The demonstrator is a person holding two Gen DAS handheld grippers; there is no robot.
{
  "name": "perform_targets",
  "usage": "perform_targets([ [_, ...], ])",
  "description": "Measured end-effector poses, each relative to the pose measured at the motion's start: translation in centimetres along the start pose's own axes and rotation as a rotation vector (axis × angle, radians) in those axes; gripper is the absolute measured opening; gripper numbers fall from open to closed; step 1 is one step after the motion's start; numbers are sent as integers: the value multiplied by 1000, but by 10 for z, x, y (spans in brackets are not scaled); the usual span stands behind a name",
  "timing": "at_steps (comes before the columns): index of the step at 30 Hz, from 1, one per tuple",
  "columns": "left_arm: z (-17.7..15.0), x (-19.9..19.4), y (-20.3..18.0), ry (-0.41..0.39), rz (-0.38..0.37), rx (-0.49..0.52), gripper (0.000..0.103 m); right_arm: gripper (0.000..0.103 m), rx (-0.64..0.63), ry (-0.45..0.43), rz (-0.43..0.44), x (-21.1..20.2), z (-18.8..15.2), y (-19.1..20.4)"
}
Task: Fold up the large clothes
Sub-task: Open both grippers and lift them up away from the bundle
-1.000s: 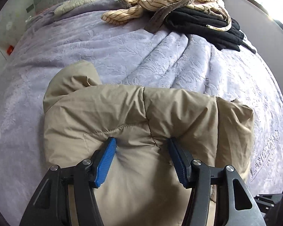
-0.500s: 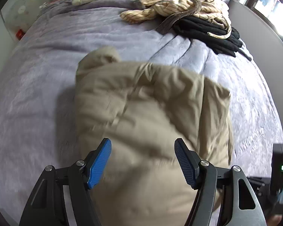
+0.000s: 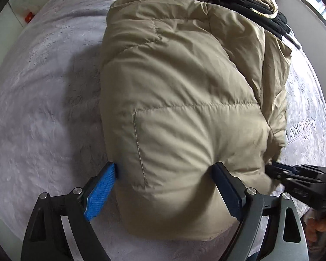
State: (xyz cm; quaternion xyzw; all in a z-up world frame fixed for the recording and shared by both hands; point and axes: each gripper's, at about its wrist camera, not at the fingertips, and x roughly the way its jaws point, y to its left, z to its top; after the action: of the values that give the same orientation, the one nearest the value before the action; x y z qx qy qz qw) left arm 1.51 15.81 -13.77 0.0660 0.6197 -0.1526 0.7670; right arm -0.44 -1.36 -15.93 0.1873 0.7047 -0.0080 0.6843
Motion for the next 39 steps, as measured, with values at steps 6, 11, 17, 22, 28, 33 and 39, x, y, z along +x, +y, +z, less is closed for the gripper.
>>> perform_targets([
  [6,-5,-2,8,2,-17,-29,90,47,-20,-61,14,-39,-9,0],
  [11,-8,-10,10,2,-14,-31,90,54,-8,-90,24,-59,-12,1],
  [17,-12,-22,10,2,-16,-28,90,60,-1,-113,33,-93,-17,10],
  [22,-14,-38,14,-2,-32,-42,90,71,1,-145,23,-103,-11,17],
  [28,-12,-75,15,-37,-48,-42,90,83,-23,-211,-19,-133,-6,30],
  [33,-10,-106,13,-105,-19,-52,103,93,-47,-280,-53,-149,-4,40],
  [39,-6,-149,13,-221,4,-82,103,103,-46,-375,-87,-175,-9,51],
])
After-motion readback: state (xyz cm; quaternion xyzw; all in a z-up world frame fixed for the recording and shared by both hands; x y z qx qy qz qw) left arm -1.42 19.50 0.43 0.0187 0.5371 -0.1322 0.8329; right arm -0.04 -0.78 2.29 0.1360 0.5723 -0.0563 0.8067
